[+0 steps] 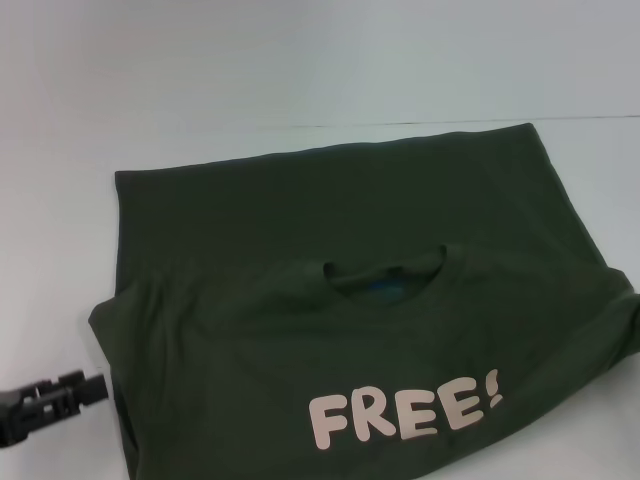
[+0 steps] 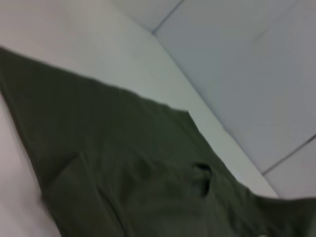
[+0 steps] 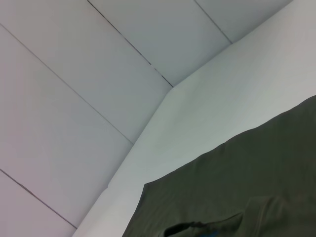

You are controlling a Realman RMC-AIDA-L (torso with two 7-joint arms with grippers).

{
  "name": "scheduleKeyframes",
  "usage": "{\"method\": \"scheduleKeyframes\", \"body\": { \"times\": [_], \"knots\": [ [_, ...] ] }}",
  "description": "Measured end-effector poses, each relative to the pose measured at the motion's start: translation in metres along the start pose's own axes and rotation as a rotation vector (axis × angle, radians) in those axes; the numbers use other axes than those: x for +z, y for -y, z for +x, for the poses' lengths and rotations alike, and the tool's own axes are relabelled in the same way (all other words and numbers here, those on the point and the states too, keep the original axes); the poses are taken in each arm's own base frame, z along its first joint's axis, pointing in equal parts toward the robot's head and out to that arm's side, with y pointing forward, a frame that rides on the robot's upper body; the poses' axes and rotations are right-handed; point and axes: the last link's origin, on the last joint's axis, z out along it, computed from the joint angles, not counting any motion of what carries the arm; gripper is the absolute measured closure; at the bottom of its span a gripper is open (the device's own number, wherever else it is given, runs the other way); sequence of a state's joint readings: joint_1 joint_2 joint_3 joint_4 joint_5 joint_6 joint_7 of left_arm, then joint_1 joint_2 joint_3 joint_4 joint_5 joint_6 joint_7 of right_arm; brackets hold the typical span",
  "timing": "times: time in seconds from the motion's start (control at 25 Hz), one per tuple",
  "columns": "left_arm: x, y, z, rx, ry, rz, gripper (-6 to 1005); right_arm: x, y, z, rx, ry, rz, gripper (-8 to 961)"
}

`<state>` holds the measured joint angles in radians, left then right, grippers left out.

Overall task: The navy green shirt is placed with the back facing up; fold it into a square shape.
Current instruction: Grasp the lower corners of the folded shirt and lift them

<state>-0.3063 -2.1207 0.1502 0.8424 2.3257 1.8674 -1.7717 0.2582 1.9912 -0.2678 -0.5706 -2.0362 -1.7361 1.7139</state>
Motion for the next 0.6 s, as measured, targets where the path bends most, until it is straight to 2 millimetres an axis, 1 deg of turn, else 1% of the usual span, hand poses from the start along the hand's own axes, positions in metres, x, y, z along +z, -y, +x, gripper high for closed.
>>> {"method": "scheduleKeyframes", "body": {
  "times": [0.2,0.28,0.48,0.6],
  "knots": [
    [-0.001,-0.005,-0.008,-0.043,0.071,-0.031,470,0.0,0.0,0.0,0.001,-0.002,-0.002,913],
    [-0.001,-0.005,-0.009,-0.061,0.083,-0.032,381,0.0,0.0,-0.001,0.0,-0.002,-0.002,913],
    [0.001,-0.007,-0.013,-0.132,0.131,-0.042,291,0.0,-0.001,-0.002,-0.004,-0.003,-0.006,912],
    [0.004,-0.008,-0.015,-0.16,0.152,-0.046,286,-0.001,-0.001,-0.002,-0.005,-0.004,-0.008,912]
  ]
}}
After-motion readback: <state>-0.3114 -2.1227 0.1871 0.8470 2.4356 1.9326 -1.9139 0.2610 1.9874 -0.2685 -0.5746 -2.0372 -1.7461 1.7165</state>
